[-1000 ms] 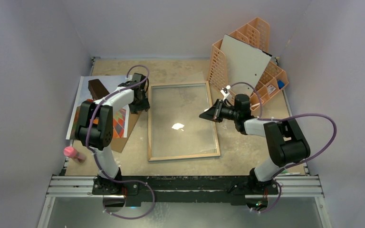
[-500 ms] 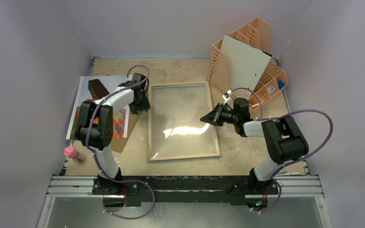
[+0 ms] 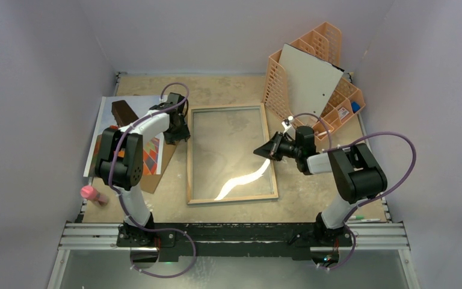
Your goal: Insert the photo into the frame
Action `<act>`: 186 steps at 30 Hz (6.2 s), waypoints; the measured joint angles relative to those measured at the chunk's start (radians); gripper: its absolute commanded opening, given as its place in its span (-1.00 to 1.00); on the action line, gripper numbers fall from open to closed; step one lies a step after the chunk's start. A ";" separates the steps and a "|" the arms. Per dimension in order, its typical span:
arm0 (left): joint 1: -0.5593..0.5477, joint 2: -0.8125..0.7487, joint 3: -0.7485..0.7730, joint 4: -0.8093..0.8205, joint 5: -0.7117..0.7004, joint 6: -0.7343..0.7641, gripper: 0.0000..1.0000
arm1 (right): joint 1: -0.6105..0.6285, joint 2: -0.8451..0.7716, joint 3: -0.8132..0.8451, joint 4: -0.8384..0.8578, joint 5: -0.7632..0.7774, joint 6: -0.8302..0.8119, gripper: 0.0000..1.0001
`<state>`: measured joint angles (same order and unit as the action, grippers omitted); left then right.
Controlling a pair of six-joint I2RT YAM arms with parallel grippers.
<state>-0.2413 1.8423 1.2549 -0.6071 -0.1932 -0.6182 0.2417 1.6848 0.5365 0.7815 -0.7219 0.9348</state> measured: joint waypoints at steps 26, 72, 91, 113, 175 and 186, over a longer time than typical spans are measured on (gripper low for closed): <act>0.000 0.012 0.000 0.000 0.000 0.000 -0.02 | 0.000 -0.037 -0.083 0.306 -0.097 0.008 -1.00; 0.005 0.056 0.031 -0.003 0.008 -0.010 -0.03 | 0.003 0.100 -0.065 0.336 0.032 0.090 -1.00; 0.006 0.067 0.044 -0.008 0.008 -0.010 -0.03 | 0.002 0.129 -0.064 0.400 0.008 0.095 -1.00; 0.012 0.059 0.044 0.004 0.022 -0.016 -0.14 | 0.002 0.127 0.034 0.109 0.061 0.015 -0.18; 0.017 0.011 -0.007 0.117 0.269 0.020 0.22 | 0.137 0.153 0.608 -0.729 0.635 -0.364 0.14; 0.017 0.031 -0.007 0.121 0.272 0.020 0.22 | 0.137 0.194 0.714 -0.801 0.735 -0.405 0.13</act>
<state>-0.2245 1.8729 1.2480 -0.4858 0.0792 -0.5980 0.3786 1.8790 1.2507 -0.0200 0.0128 0.5297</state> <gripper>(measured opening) 0.607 0.568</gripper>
